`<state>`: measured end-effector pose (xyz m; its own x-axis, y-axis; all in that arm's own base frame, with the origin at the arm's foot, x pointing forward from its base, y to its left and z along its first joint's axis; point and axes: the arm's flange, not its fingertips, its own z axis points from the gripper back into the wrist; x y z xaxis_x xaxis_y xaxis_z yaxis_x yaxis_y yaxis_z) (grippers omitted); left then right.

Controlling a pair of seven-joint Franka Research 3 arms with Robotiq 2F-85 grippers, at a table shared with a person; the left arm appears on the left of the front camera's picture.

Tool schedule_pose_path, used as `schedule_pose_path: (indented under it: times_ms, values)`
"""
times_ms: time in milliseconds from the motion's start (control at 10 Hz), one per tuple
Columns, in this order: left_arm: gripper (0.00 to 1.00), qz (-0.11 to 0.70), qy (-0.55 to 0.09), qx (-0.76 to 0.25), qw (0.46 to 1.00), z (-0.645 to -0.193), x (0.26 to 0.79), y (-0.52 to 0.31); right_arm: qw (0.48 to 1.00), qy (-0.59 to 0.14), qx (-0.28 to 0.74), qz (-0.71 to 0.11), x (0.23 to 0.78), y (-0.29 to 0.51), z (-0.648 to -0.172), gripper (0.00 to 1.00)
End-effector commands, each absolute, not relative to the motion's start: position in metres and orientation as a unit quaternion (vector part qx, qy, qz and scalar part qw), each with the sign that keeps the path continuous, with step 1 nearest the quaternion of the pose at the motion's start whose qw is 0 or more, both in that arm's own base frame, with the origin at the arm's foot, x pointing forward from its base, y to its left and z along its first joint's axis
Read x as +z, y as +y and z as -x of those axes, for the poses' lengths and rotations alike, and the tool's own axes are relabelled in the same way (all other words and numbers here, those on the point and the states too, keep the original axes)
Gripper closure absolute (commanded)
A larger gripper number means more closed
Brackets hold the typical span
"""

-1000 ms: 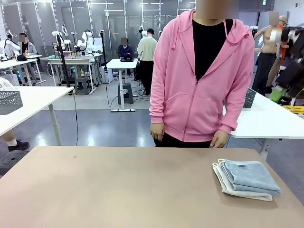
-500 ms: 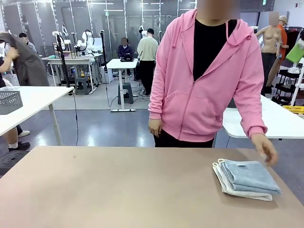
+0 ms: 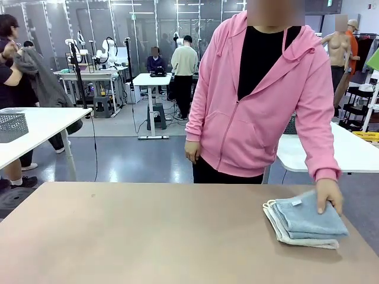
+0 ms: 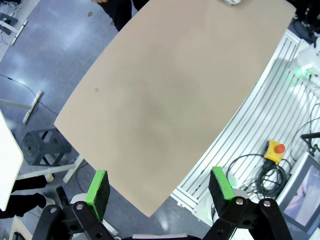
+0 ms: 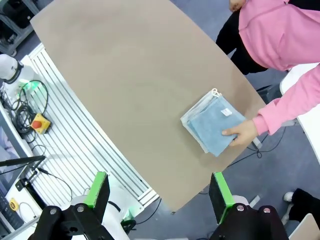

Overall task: Fold the towels and place them in the basket.
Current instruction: Stack the folded Towel with hook on the right side of the table.

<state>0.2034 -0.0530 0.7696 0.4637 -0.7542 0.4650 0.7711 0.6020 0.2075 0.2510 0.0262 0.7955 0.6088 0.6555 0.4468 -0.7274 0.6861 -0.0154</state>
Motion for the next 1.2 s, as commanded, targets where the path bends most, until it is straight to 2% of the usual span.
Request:
schedule_pose_path:
  times_ms: [0, 100, 1100]
  values:
    - [0.0, 0.006, -0.264, -0.448, 0.854, -0.204, 0.769, -0.052, 0.907, -0.208, 0.357, -0.079, 0.786, 0.016, -0.257, 0.0]
    - [0.0, 0.006, -0.264, -0.448, 0.854, -0.204, 0.769, -0.052, 0.893, -0.214, 0.387, -0.084, 0.795, 0.026, -0.251, 0.0]
    - [0.0, 0.006, -0.264, -0.448, 0.854, -0.204, 0.769, -0.052, 0.893, -0.214, 0.387, -0.084, 0.795, 0.026, -0.251, 0.0]
